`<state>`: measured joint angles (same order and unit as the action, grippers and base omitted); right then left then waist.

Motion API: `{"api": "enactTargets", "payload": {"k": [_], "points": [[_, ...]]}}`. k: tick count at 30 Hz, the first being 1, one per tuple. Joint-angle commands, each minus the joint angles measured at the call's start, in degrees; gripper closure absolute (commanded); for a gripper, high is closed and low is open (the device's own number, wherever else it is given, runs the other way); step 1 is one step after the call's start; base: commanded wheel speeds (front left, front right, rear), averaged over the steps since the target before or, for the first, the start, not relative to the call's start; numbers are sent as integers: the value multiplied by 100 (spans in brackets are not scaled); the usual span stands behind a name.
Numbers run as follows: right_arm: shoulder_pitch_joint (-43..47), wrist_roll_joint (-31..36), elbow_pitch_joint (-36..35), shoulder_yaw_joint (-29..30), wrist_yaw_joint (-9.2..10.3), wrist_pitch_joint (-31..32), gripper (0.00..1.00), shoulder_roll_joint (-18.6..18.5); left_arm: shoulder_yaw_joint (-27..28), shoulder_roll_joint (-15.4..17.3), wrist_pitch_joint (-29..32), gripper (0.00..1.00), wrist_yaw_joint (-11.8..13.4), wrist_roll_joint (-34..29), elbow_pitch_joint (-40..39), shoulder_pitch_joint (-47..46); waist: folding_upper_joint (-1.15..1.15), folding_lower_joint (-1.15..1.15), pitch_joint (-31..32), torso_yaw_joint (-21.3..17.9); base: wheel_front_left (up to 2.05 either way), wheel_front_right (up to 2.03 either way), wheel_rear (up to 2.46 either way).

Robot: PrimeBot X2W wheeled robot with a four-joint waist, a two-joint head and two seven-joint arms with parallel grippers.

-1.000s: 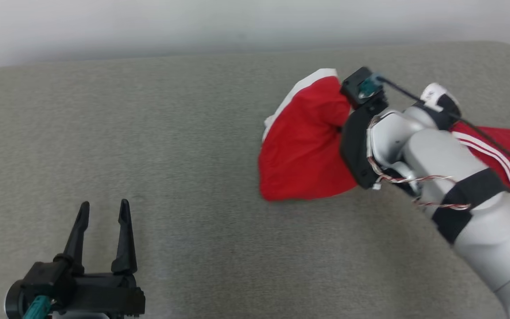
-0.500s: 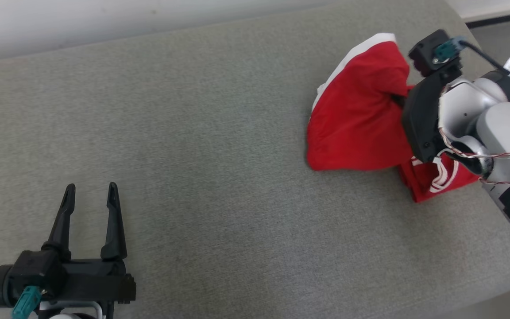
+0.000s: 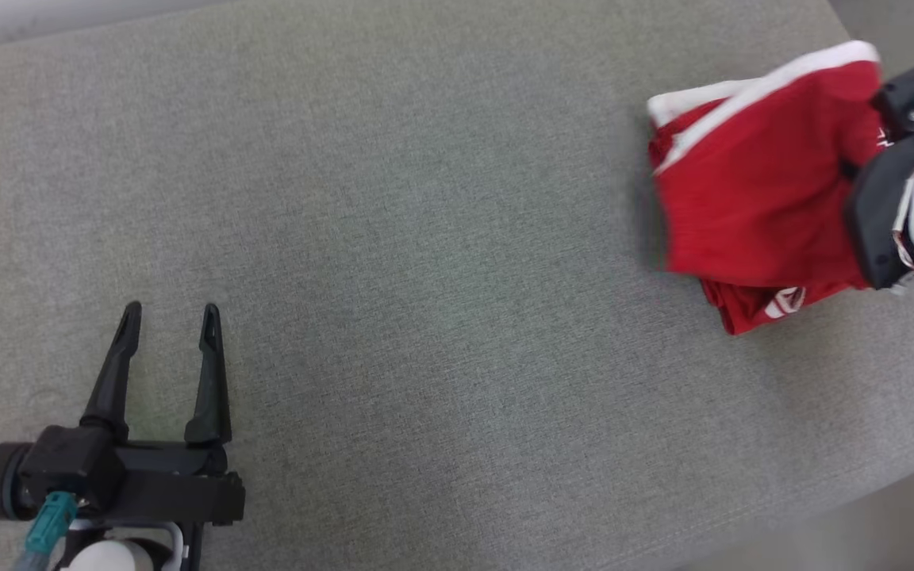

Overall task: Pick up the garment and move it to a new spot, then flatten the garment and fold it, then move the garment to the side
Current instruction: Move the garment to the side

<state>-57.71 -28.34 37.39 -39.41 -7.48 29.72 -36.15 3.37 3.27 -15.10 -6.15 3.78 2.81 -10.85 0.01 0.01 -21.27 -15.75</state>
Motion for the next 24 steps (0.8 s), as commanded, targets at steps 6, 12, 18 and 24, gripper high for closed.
{"api": "enactTargets", "payload": {"k": [6, 12, 18, 24], "points": [[-19, 667, 785, 447, 1, -701, 100, 63, -31, 106, -2, 0, -55, -79, -75, -191, -1, -1, -250, 81, 0, 0, 0], [-46, 1236, 1395, 878, 2, -1136, 0, 256, -54, 106, -2, 0, -77, -113, -52, -257, -1, -1, -260, 104, 0, 0, 0], [80, 1451, 1436, 1621, 2, -2391, 0, 512, -99, 68, -1, 0, -66, -81, 7, -184, -1, -1, -22, 175, 0, 0, 0], [640, 1152, 977, 2026, 2, -3488, 0, 971, -2, 35, -2, 0, 11, -47, 158, -27, -1, -1, 422, 278, 0, 0, 0]]}}
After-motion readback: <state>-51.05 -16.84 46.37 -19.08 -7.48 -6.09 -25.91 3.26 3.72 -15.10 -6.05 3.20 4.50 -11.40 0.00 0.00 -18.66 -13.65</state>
